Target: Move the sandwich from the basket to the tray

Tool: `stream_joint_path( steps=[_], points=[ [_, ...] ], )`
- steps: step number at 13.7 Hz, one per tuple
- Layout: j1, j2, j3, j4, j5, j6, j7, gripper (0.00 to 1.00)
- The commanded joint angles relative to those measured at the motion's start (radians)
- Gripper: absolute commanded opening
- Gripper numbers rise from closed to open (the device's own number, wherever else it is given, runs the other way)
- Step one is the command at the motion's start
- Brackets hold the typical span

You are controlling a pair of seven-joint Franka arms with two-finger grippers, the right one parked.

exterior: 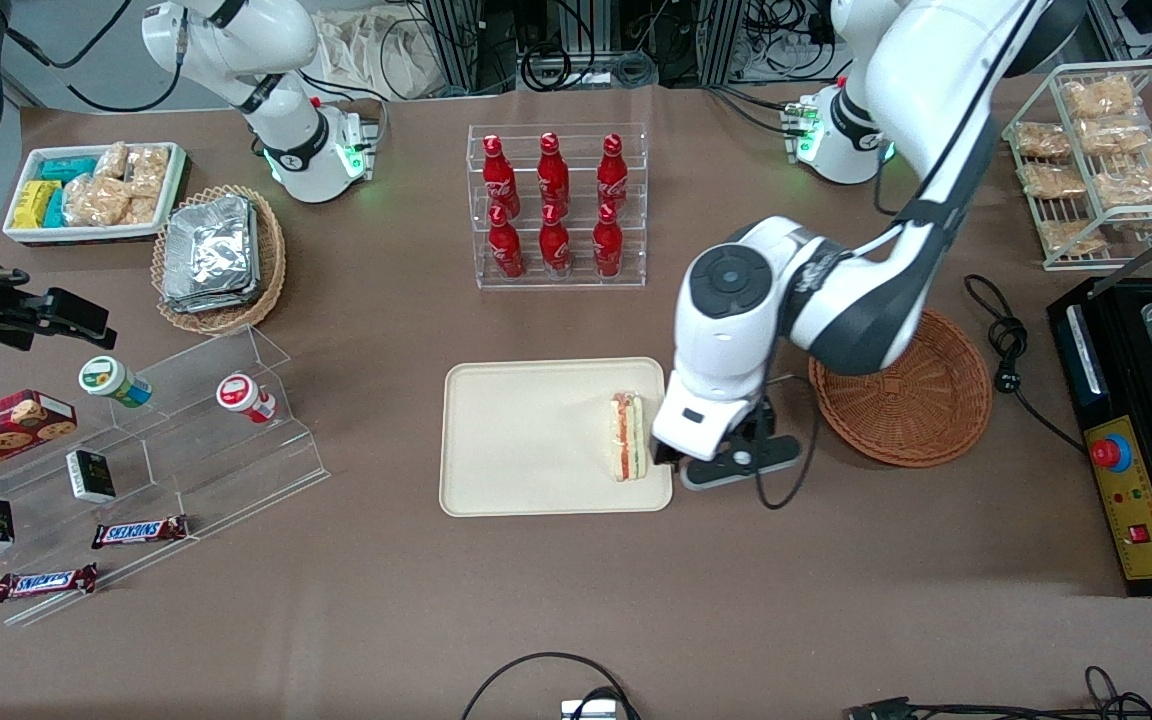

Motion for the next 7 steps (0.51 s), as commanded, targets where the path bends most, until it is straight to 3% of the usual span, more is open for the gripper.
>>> stream_joint_path(
  steps=[1, 4, 7],
  points=[
    [-0.004, -0.062, 0.046, 0.002, -0.016, -0.072, -0.001, 1.0],
    [0.015, -0.124, 0.124, 0.007, -0.085, -0.103, 0.062, 1.0],
    [0.129, -0.203, 0.131, 0.007, -0.188, -0.172, 0.227, 1.0]
  ],
)
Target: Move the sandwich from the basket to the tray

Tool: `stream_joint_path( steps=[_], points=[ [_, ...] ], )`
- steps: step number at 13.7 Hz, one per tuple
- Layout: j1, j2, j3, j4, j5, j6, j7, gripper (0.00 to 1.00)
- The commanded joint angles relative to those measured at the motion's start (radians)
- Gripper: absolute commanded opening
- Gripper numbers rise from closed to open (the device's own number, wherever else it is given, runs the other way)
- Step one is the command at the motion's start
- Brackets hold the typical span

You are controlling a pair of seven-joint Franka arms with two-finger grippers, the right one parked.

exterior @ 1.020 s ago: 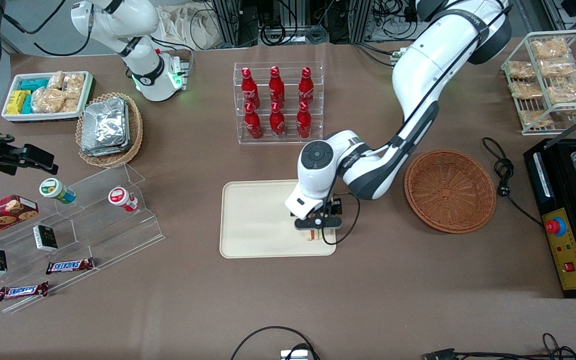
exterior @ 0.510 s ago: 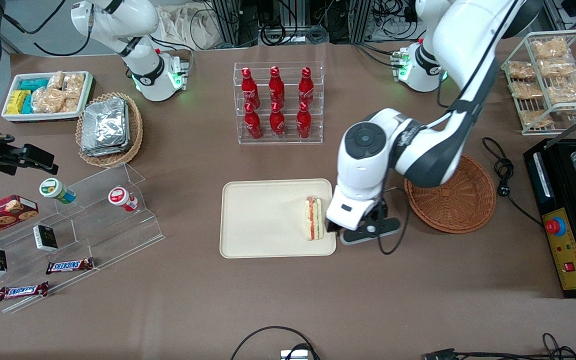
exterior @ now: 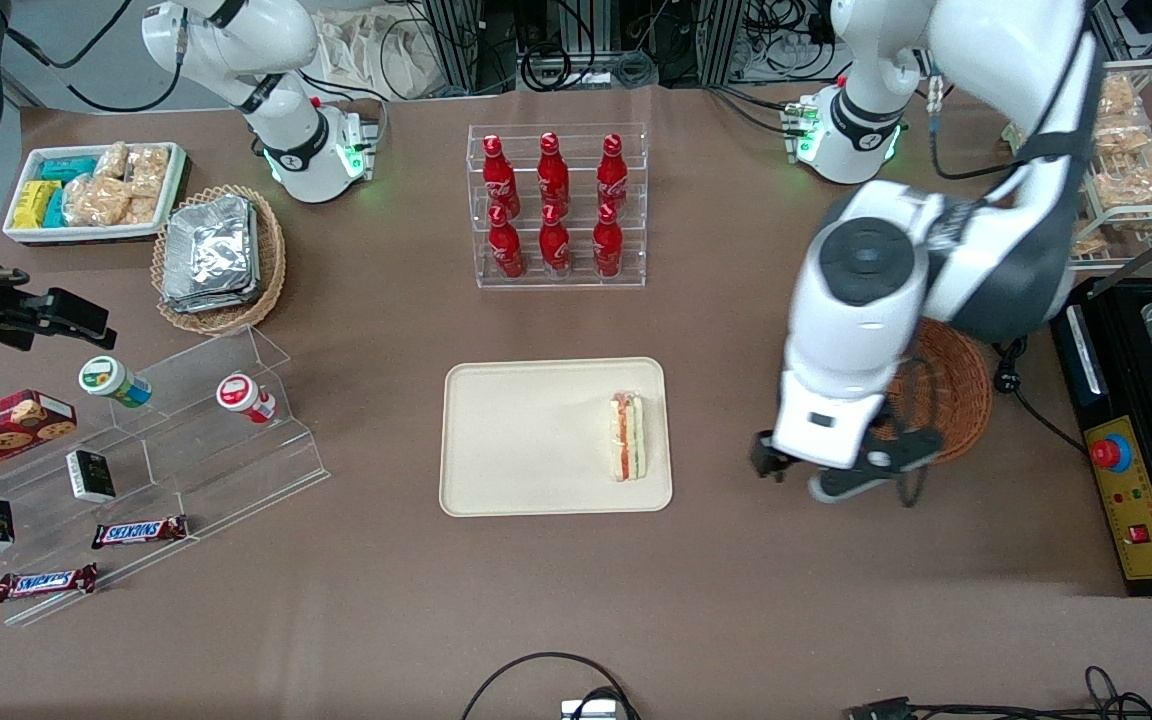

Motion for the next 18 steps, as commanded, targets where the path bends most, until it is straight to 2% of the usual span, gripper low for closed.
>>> stream_joint_path(
  steps=[1, 9, 13, 17, 18],
  points=[
    [0.095, -0.084, -0.001, -0.01, -0.085, -0.086, 0.154, 1.0],
    [0.226, -0.189, 0.011, -0.033, -0.174, -0.192, 0.438, 1.0],
    [0.212, -0.322, 0.157, -0.154, -0.288, -0.181, 0.629, 1.0],
    [0.212, -0.436, 0.221, -0.228, -0.305, -0.201, 0.792, 1.0],
    [0.214, -0.457, 0.224, -0.239, -0.328, -0.22, 0.806, 1.0]
  ],
)
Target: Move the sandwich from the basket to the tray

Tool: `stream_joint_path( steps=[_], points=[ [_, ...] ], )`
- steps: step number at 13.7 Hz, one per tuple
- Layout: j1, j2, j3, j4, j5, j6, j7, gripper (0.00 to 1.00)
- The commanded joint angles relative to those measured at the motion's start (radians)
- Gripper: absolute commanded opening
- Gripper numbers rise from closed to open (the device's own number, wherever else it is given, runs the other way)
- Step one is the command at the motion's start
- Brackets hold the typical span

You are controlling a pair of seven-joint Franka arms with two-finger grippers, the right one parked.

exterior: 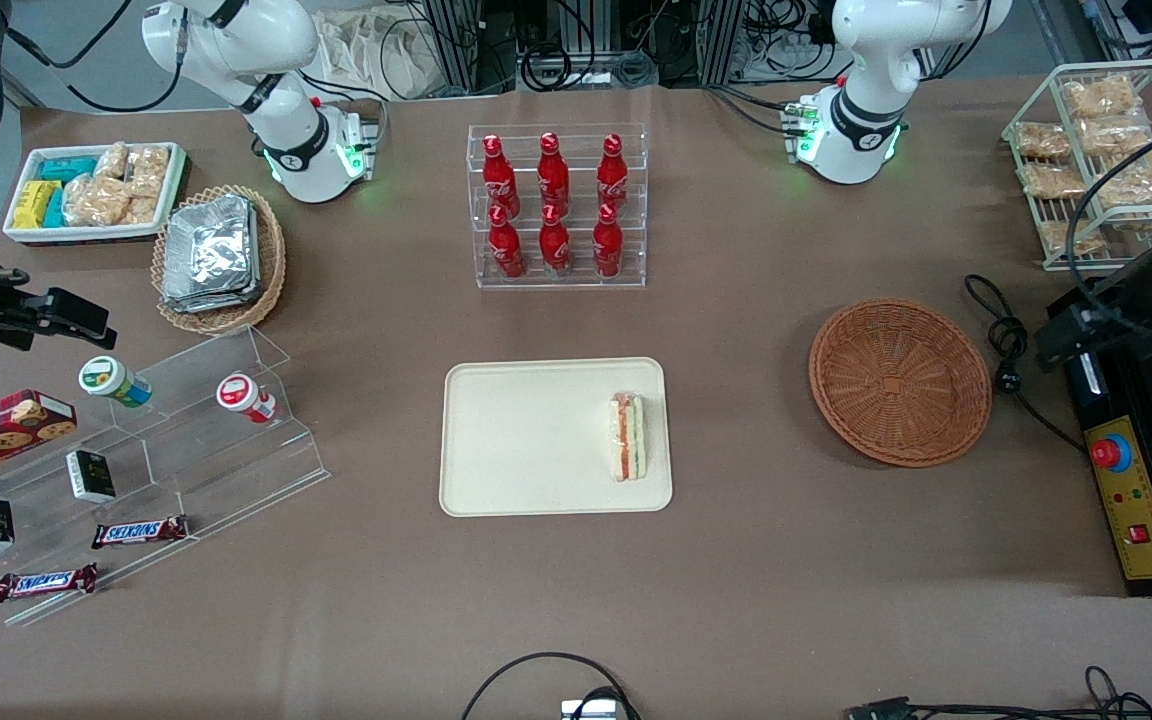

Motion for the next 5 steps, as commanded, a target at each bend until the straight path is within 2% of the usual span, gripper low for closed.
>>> stream_joint_path(
  steps=[1, 5],
  points=[
    [0.003, -0.097, 0.01, -0.075, -0.053, -0.027, 0.054, 1.0],
    [0.004, -0.125, 0.011, -0.081, -0.082, -0.056, 0.054, 1.0]
  ],
)
